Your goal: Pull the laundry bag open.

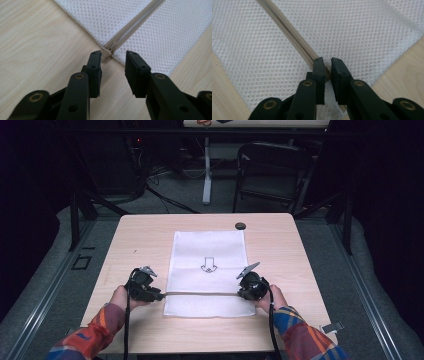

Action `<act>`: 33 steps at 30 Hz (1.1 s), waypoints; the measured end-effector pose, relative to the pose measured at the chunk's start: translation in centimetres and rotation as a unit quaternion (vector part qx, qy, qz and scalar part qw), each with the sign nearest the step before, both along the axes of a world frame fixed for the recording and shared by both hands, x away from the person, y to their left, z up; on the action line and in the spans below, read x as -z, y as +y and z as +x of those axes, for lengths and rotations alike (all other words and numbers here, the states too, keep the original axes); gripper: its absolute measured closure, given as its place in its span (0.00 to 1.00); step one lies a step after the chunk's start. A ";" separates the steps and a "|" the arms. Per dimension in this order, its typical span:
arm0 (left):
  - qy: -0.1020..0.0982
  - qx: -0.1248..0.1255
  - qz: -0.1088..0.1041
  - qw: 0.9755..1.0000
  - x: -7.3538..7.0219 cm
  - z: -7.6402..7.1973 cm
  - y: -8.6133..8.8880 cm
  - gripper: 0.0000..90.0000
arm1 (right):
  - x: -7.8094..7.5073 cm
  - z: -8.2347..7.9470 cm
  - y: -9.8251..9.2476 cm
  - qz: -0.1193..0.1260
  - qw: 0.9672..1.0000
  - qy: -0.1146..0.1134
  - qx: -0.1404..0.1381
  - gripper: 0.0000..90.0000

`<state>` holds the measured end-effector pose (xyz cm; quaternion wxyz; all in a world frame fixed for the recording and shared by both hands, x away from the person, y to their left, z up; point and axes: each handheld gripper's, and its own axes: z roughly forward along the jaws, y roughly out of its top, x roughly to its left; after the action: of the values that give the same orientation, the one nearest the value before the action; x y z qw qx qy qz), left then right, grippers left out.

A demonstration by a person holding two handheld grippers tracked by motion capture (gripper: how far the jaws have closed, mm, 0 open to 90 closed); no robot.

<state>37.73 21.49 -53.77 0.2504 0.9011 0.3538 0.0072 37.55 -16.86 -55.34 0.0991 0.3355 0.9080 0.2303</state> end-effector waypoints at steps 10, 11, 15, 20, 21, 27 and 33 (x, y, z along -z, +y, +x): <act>-0.008 -0.016 -0.001 1.000 -0.8 -0.1 -0.1 0.43 | -1.6 -0.4 -0.3 0.019 1.000 -0.013 -0.001 0.74; -0.008 -0.016 -0.001 1.000 -0.8 -0.1 -0.1 0.41 | -1.6 -0.4 -0.3 0.019 1.000 -0.013 -0.001 0.74; -0.019 -0.027 -0.009 0.999 -1.3 -0.3 0.1 0.33 | -2.5 -0.7 -0.8 0.026 0.999 -0.019 0.009 0.60; -0.029 -0.041 -0.009 0.999 -1.8 -0.6 0.5 0.23 | -3.3 -1.1 -1.6 0.028 0.999 -0.024 0.025 0.37; -0.029 -0.050 -0.011 0.998 -1.9 -0.9 0.8 0.21 | -3.5 -1.2 -1.8 0.026 0.999 -0.028 0.027 0.33; -0.043 -0.077 -0.016 0.996 -2.6 -1.8 1.9 0.16 | -4.8 -2.0 -2.8 0.025 0.997 -0.043 0.054 0.16; -0.052 -0.094 -0.016 0.994 -3.0 -2.9 2.8 0.12 | -5.5 -3.0 -4.5 0.037 0.995 -0.051 0.083 0.10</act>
<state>34.80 24.28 -50.74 0.2807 0.8585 0.4233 0.0717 34.59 -21.39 -49.85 0.1521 0.4007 0.8618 0.2713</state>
